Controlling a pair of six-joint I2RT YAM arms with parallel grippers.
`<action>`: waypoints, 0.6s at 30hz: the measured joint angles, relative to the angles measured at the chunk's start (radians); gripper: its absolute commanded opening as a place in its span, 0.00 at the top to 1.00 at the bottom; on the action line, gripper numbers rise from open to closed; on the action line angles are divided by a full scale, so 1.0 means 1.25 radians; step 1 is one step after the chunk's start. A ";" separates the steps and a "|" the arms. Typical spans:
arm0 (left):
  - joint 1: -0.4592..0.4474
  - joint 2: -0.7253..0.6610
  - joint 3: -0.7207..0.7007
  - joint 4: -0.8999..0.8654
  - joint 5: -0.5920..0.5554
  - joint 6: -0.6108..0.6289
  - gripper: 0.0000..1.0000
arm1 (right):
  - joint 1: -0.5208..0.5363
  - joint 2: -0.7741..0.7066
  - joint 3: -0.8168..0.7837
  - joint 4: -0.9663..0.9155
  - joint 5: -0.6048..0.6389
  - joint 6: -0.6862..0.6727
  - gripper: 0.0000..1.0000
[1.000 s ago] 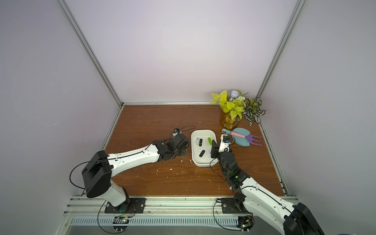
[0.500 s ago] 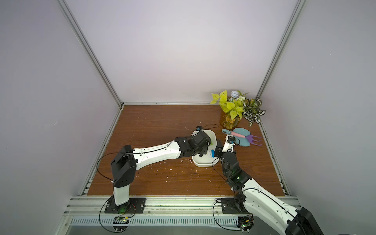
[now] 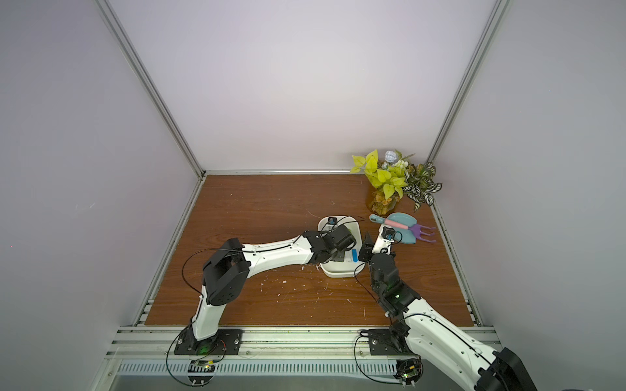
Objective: Put the usb flash drive into the storage box
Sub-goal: Place the USB flash in the storage box.
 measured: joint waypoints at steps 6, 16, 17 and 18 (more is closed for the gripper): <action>0.008 0.034 0.000 -0.011 -0.004 -0.006 0.99 | -0.002 0.000 0.000 0.000 -0.003 0.002 0.52; 0.016 0.046 0.010 -0.018 -0.020 -0.016 0.93 | -0.005 0.000 0.000 0.000 -0.006 0.003 0.52; 0.016 0.048 0.012 -0.019 -0.021 -0.016 0.93 | -0.005 0.000 0.000 0.000 -0.006 0.003 0.52; 0.016 0.049 0.015 -0.019 -0.021 -0.016 0.92 | -0.005 0.000 0.000 0.000 -0.006 0.003 0.52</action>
